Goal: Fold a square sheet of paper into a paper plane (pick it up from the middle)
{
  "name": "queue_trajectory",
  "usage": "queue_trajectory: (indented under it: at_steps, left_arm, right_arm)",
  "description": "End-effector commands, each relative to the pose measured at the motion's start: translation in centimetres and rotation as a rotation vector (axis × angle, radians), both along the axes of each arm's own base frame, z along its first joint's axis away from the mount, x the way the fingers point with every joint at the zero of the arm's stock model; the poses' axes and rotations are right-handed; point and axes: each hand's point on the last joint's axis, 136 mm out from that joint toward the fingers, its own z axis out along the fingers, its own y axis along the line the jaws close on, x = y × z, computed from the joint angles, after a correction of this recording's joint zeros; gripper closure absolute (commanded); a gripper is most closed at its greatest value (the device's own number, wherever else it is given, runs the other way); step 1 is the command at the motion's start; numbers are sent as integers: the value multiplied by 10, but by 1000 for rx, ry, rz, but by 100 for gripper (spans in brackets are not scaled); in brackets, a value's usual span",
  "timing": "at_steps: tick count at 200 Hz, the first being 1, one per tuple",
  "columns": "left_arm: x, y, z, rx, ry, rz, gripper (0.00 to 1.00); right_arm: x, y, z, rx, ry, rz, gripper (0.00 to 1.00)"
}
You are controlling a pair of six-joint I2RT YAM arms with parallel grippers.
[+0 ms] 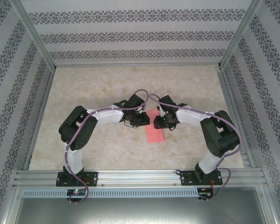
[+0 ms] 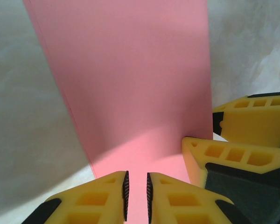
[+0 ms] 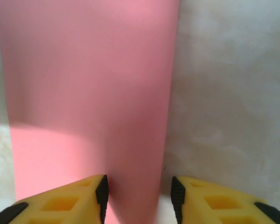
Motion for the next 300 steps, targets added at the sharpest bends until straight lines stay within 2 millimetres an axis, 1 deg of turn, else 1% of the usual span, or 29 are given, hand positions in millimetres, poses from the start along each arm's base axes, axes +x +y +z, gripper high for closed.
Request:
queue_trajectory:
  at_steps: [1,42,96,119,159,183,206,243,266,282,300]
  left_arm:
    - [2,-12,4,-26,-9,-18,78]
    - [-1,-15,-5,-21,9,-32,79]
    - [-7,-8,-22,44,27,-51,81]
    - [-10,-2,-31,94,35,-62,81]
    - [-18,12,-53,192,51,-83,81]
    - [-19,17,-59,224,52,-88,81]
    - [-21,24,-67,272,51,-98,81]
    - [-24,33,-79,318,59,-108,81]
    - [-26,36,-84,337,64,-112,81]
    - [-26,38,-86,349,63,-114,81]
    - [-26,38,-88,352,65,-117,81]
  right_arm:
    - [-3,8,-18,26,36,6,57]
    - [-4,8,-20,29,41,3,57]
    - [-4,9,-20,35,40,5,57]
    - [-3,9,-17,37,33,3,57]
    - [0,8,-9,56,16,-4,56]
    - [0,8,-6,71,14,-6,55]
    - [1,6,5,85,-11,-14,53]
    - [2,-8,29,97,-56,-40,52]
    - [1,-4,48,182,-86,-61,53]
    - [0,3,59,265,-90,-74,58]
    - [0,15,68,375,-76,-87,68]
